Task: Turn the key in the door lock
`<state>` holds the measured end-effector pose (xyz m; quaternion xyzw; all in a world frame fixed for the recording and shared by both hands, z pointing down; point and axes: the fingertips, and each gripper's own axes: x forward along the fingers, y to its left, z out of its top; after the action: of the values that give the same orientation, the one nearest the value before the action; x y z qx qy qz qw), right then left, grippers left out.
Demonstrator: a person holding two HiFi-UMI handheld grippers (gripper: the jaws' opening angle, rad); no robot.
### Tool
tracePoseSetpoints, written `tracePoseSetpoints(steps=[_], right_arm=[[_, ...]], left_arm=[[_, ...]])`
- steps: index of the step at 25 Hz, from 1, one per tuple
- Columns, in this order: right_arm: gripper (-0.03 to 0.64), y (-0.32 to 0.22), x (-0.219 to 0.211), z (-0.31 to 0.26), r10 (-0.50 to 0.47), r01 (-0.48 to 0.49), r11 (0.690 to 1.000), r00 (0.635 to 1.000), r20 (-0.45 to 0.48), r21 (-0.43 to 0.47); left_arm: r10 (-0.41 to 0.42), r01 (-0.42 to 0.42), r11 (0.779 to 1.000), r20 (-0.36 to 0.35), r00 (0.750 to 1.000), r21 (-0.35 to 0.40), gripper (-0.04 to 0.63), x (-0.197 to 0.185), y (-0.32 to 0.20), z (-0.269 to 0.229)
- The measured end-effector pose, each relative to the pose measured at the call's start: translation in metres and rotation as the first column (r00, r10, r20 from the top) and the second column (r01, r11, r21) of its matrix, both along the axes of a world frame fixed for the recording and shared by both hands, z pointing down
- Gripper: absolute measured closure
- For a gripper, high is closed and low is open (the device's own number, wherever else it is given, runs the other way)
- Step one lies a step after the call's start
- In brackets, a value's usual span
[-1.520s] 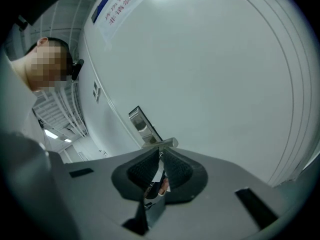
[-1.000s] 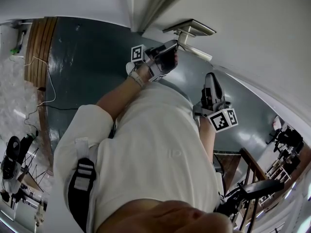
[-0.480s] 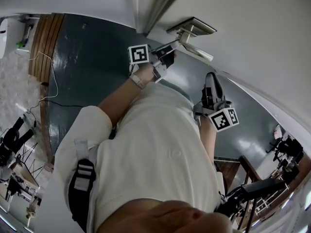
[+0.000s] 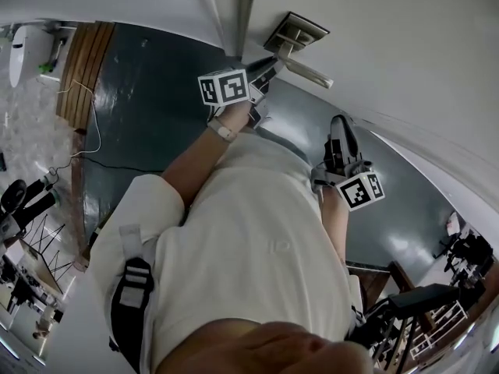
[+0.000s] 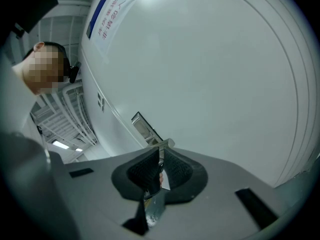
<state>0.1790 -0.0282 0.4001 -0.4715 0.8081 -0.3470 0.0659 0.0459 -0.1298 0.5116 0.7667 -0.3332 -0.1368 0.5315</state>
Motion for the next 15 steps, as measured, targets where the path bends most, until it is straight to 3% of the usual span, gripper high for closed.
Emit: tracePoseSetpoints(steps=[2,4,9,10,11,13,15], right_arm=[[0.571,0.0,0.005,0.005,-0.006,0.006,1.0,1.0,0.01,0.002],[0.57,0.003,0.006,0.008,-0.012,0.012,1.0,1.0,0.017,0.005],[0.571,0.011,0.015,0.009,-0.031,0.031,0.999,0.999,0.034,0.011],[0.571,0.012,0.016,0.009,-0.037,0.037,0.999,0.999,0.037,0.012],[0.571,0.014,0.018,0.009,-0.043,0.043,0.999,0.998,0.04,0.013],[0.571,0.015,0.019,0.009,-0.055,0.055,0.998,0.997,0.045,0.013],[0.569,0.016,0.014,0.009,-0.066,0.066,0.998,0.997,0.05,0.012]], left_arm=[[-0.02,0.016,0.999,0.13,0.991,0.036,0.552,-0.006,-0.005,0.005],[-0.035,0.017,0.997,0.251,0.967,0.074,0.554,-0.014,-0.005,0.006],[-0.07,0.008,0.99,0.437,0.897,0.14,0.554,-0.018,0.001,0.003],[-0.079,0.001,0.987,0.487,0.87,0.159,0.554,-0.019,0.002,0.002],[-0.092,-0.013,0.983,0.554,0.827,0.184,0.556,-0.019,0.004,0.002],[-0.133,-0.059,0.968,0.696,0.706,0.244,0.561,-0.021,0.007,0.003],[-0.183,-0.094,0.951,0.782,0.596,0.294,0.561,-0.03,0.008,0.004]])
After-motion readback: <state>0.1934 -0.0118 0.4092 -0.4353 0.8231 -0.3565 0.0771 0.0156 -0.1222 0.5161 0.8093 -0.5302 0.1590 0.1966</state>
